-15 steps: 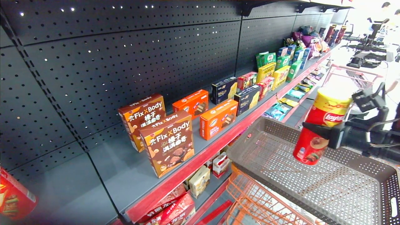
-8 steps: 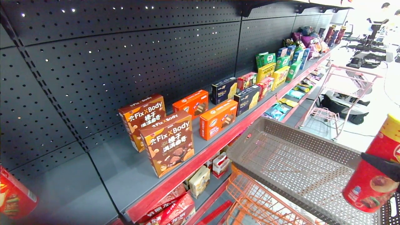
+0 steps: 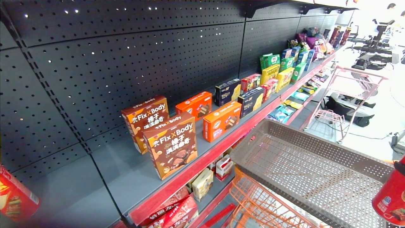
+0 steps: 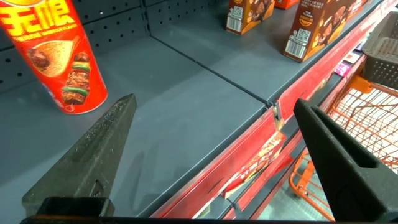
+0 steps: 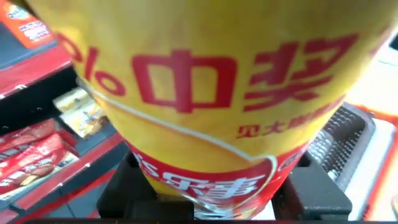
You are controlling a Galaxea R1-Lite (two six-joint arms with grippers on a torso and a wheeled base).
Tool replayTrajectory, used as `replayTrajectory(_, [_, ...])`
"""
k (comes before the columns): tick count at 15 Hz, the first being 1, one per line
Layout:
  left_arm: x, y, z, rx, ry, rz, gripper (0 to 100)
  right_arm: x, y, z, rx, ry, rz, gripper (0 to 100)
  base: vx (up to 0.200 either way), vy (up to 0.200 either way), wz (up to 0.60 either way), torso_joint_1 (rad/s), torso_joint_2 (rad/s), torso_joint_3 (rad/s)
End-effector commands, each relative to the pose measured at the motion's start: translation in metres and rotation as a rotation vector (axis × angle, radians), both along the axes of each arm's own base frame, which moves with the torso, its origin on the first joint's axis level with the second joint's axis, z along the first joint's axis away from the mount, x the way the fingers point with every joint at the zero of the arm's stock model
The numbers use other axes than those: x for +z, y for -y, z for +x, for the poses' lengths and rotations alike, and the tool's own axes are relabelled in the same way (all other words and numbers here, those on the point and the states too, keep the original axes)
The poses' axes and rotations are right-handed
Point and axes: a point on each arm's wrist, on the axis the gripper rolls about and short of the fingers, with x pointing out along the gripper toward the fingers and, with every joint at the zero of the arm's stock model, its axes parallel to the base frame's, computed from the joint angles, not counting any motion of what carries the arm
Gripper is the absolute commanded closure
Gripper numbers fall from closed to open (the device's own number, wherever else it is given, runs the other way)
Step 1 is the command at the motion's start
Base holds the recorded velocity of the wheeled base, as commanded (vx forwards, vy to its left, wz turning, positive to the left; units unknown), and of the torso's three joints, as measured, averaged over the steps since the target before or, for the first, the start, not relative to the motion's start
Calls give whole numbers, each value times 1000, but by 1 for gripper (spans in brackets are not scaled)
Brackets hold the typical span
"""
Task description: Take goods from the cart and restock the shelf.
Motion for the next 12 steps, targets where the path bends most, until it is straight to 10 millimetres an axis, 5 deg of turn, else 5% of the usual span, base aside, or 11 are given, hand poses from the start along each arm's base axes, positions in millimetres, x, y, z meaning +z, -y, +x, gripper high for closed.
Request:
replayTrajectory(1, [0,0,0,1,1,0,0,1,-1,-3,13,15,1,100,0,0,600,-2,-7,-2])
replayTrajectory(12, [0,0,0,1,1,0,0,-2,-3,-7,51,22,5,100,0,0,600,3,2,4])
